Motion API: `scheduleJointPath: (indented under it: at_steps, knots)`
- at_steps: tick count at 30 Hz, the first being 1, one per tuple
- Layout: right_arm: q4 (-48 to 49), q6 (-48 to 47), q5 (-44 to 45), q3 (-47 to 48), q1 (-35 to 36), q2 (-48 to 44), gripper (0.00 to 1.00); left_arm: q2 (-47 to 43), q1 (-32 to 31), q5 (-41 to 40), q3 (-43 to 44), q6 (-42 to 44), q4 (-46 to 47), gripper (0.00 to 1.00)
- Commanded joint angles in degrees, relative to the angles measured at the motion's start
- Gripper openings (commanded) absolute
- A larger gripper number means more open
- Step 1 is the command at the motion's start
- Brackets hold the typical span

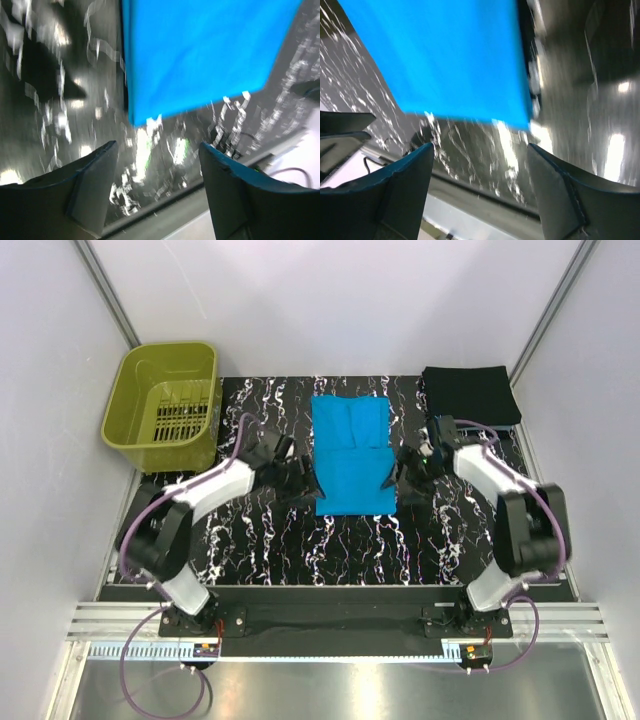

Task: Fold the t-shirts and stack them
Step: Fold the tshirt

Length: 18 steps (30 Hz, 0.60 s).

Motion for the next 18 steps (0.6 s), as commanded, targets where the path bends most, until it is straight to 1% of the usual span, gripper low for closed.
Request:
scheduleJointPath:
  at_steps: [1, 2, 3, 4, 5, 6, 7, 8, 9, 10, 11, 12, 13, 15, 18]
  knots:
    - [11.8, 12.4, 2.3, -11.1, 0.3, -10.2, 0.81, -9.8, -0.5, -2.1, -11.5, -15.5, 15.9, 0.73]
    - [14.6, 14.8, 2.6, -13.8, 0.4, -11.8, 0.80, -9.8, -0.5, -2.1, -14.3, -18.7, 19.0, 0.74]
    - [17.7, 17.2, 2.9, -19.2, 0.4, -13.2, 0.79, -10.9, -1.1, -2.6, -16.5, -21.6, 21.6, 0.74]
    - [24.0, 21.9, 3.6, -21.7, 0.4, -15.8, 0.78, -10.9, -1.4, -2.9, -19.6, -26.5, 23.5, 0.75]
    - [27.2, 23.8, 4.1, -24.2, 0.4, -16.9, 0.78, -10.9, -1.7, -3.4, -20.8, -28.5, 26.4, 0.74]
    - [30.7, 26.0, 4.5, -29.4, 0.4, -18.1, 0.78, -10.8, -2.6, -5.1, -22.9, -32.5, 28.2, 0.74]
    - [36.3, 30.2, 5.5, -31.7, 0.4, -20.1, 0.77, -10.9, -3.1, -6.1, -24.0, -34.5, 29.8, 0.74]
    - [40.0, 32.0, 6.2, -33.8, 0.7, -21.0, 0.69, -10.8, -3.5, -7.0, -25.1, -36.3, 33.2, 0.71]
    - [43.9, 33.6, 7.1, -37.2, 0.9, -21.8, 0.63, -10.5, -4.5, -8.8, -26.8, -40.0, 34.5, 0.70]
    - [45.7, 36.2, 8.7, -38.6, 1.1, -23.2, 0.60, -10.3, -4.8, -9.6, -27.9, -42.1, 35.8, 0.70]
    - [47.2, 37.2, 9.3, -39.8, 1.1, -23.8, 0.59, -10.0, -4.8, -10.4, -29.1, -44.0, 40.1, 0.70]
    - [47.7, 37.8, 10.3, -41.3, 1.2, -24.2, 0.59, -9.3, -4.8, -11.8, -31.7, -47.5, 42.8, 0.70]
    - [48.6, 38.9, 11.8, -42.1, 1.1, -24.8, 0.59, -8.8, -5.1, -12.4, -32.6, -49.2, 45.0, 0.70]
    - [50.9, 40.8, 12.3, -43.8, 1.2, -24.4, 0.60, -6.8, -5.1, -13.5, -34.8, -52.9, 49.0, 0.70]
    - [54.9, 42.5, 11.4, -45.0, 1.2, -20.5, 0.58, -5.3, -5.5, -15.0, -36.4, -56.2, 50.6, 0.68]
